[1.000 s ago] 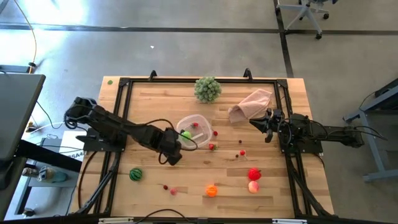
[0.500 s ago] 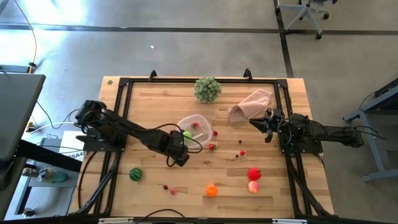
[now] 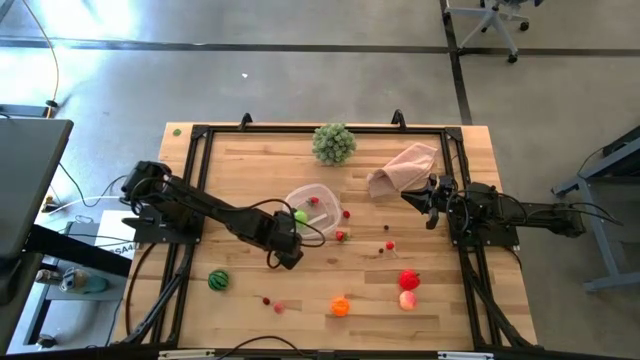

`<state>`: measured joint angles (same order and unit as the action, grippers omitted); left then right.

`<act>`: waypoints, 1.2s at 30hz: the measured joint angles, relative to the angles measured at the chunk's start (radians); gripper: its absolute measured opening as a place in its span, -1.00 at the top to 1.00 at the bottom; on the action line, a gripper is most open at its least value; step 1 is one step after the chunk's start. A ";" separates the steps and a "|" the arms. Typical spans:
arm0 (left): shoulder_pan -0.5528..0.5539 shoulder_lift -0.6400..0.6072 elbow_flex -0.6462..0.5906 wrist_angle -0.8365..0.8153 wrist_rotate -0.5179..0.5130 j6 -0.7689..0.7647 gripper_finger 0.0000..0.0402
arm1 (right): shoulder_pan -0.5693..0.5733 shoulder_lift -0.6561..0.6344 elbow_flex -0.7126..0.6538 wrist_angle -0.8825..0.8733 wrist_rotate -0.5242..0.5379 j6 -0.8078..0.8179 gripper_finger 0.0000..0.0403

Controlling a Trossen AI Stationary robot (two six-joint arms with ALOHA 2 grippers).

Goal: Pick and placing Produce into tupperware
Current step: Put the red cherry into the transparent bin

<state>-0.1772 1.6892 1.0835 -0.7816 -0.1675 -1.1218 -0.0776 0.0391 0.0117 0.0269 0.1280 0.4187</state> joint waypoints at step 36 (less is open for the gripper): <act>0.001 0.112 0.000 0.049 0.021 0.026 0.11 | 0.000 0.000 0.000 0.000 0.000 0.000 0.85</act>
<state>-0.1764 1.8011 1.0832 -0.7322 -0.1463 -1.0962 -0.0780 0.0392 0.0116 0.0269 0.1280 0.4191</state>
